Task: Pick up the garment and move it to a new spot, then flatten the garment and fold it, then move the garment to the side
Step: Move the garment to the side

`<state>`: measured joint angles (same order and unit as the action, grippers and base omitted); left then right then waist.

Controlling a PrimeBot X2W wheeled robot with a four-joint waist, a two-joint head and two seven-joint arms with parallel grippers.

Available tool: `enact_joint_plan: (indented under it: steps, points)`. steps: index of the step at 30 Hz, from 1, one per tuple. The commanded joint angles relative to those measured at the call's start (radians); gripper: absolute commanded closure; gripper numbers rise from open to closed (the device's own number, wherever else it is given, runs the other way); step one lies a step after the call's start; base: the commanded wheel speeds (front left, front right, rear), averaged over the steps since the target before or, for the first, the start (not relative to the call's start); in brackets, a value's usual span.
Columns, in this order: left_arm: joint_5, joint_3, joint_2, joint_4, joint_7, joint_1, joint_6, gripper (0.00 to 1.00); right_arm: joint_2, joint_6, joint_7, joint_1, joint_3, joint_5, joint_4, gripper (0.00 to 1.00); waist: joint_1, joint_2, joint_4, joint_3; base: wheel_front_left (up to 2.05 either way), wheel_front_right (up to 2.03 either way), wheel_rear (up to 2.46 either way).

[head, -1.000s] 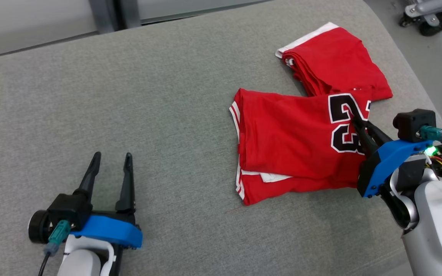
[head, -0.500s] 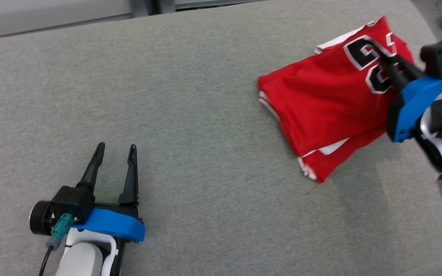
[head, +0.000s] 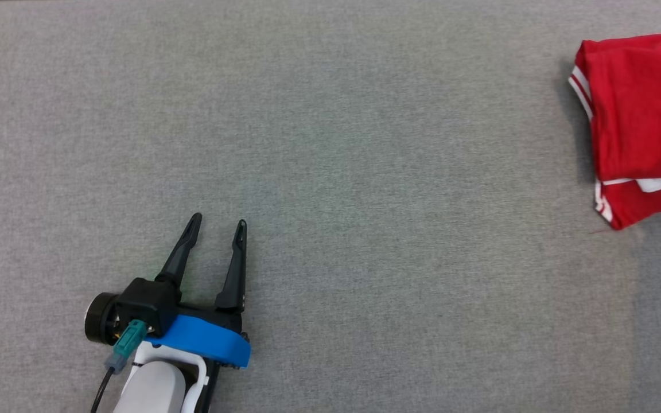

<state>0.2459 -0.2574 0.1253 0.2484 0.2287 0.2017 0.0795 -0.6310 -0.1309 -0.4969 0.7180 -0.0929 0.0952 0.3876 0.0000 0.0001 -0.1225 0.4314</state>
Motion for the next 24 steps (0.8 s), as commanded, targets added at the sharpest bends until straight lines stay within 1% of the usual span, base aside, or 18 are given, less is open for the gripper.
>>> enact_joint_plan:
  steps: [1, 2, 6, 8, 9, 10, 11, 12, 16, 17, 21, 24]
  points:
    - [-0.005, -0.002, 0.003, 0.009, 0.003, 0.012, -0.001, 0.0, 0.007, 0.0, 0.028, 0.017, -0.028, -0.024, 0.012, 0.06, 0.0, -0.0001, 0.015, 0.015, 0.0, 0.0, 0.0]
    - [-0.006, -0.005, 0.003, 0.011, 0.003, 0.014, -0.001, 0.0, 0.015, 0.0, 0.052, 0.021, -0.038, -0.043, 0.02, 0.0, 0.0, -0.0001, 0.019, 0.018, 0.0, 0.0, 0.0]
    - [-0.007, -0.014, 0.006, 0.019, 0.003, 0.022, -0.001, 0.0, 0.072, 0.0, 0.14, 0.038, -0.087, -0.103, 0.068, 0.0, 0.0, -0.0001, 0.026, 0.024, 0.0, 0.0, 0.0]
    - [-0.006, -0.015, 0.007, 0.02, 0.003, 0.024, -0.004, 0.0, 0.1, 0.0, 0.172, 0.038, -0.094, -0.121, 0.089, 0.0, 0.0, -0.0001, 0.026, 0.022, 0.0, 0.0, 0.0]
    - [-0.004, -0.014, 0.009, 0.02, 0.004, 0.023, -0.006, 0.0, 0.115, 0.0, 0.186, 0.038, -0.093, -0.128, 0.099, 0.0, 0.0, -0.0001, 0.025, 0.02, 0.0, 0.0, 0.0]
    - [-0.004, -0.014, 0.009, 0.02, 0.004, 0.023, -0.006, 0.0, 0.115, 0.0, 0.186, 0.038, -0.093, -0.128, 0.099, 0.0, 0.0, -0.0001, 0.025, 0.02, 0.0, 0.0, 0.0]
    - [0.0, -0.009, 0.014, 0.02, 0.005, 0.018, -0.01, 0.0, 0.143, 0.0, 0.211, 0.044, -0.088, -0.13, 0.114, 0.0, 0.0, -0.0001, 0.019, 0.013, 0.0, 0.0, 0.0]
    - [0.0, -0.009, 0.014, 0.02, 0.005, 0.018, -0.01, 0.0, 0.143, 0.0, 0.211, 0.044, -0.088, -0.13, 0.114, 0.0, 0.0, -0.0001, 0.019, 0.013, 0.0, 0.0, 0.0]
    - [0.011, 0.011, 0.025, 0.016, 0.01, 0.019, -0.021, 0.0, 0.192, 0.0, 0.279, 0.057, -0.064, -0.124, 0.132, 0.0, 0.0, -0.0001, 0.003, -0.019, 0.0, 0.0, 0.0]
    - [0.011, 0.011, 0.025, 0.016, 0.01, 0.019, -0.021, 0.0, 0.192, 0.0, 0.279, 0.057, -0.064, -0.124, 0.132, 0.0, 0.0, -0.0001, 0.003, -0.019, 0.0, 0.0, 0.0]
    - [0.025, 0.035, 0.037, 0.018, 0.013, 0.025, -0.032, 0.0, 0.235, 0.0, 0.345, 0.054, -0.038, -0.122, 0.127, 0.0, 0.0, -0.0001, -0.003, -0.067, 0.0, 0.0, 0.0]
    - [0.039, 0.06, 0.046, 0.023, 0.02, 0.022, -0.043, 0.0, 0.28, 0.0, 0.4, 0.027, -0.018, -0.128, 0.12, 0.0, 0.0, -0.0001, -0.002, -0.114, 0.0, 0.0, 0.0]
